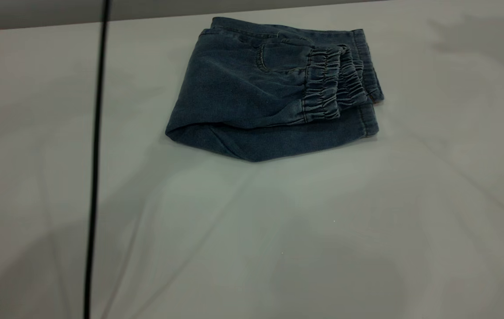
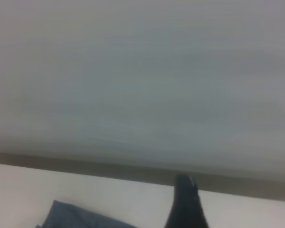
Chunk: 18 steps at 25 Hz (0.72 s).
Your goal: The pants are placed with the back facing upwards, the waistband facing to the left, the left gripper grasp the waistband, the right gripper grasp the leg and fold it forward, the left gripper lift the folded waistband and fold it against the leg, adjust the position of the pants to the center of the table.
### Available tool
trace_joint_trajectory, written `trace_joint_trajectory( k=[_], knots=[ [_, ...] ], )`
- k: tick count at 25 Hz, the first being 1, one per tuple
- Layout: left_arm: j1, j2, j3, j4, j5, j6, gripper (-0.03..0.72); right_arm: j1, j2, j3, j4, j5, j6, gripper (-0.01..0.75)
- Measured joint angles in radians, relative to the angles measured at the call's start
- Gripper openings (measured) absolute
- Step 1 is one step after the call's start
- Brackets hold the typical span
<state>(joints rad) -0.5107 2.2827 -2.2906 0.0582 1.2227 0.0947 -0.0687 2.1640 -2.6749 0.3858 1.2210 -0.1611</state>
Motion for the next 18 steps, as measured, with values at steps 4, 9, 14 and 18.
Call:
trace_joint_trajectory(
  k=[4,9,14,18],
  knots=[
    [0.0,-0.129,-0.001,0.032,0.0,0.001,0.47,0.0,-0.072,0.056,0.0,0.0,0.004,0.434],
    [0.0,-0.264,0.019,0.009,-0.001,-0.015,0.47,0.0,-0.229,0.177,0.0,0.0,0.012,0.434],
    [0.0,-0.431,0.167,0.045,0.002,-0.025,0.47,0.0,-0.443,0.326,0.001,0.0,-0.007,0.434],
    [0.0,-0.59,0.322,0.046,0.001,-0.025,0.47,0.0,-0.626,0.473,0.017,0.0,-0.019,0.434]
  ],
)
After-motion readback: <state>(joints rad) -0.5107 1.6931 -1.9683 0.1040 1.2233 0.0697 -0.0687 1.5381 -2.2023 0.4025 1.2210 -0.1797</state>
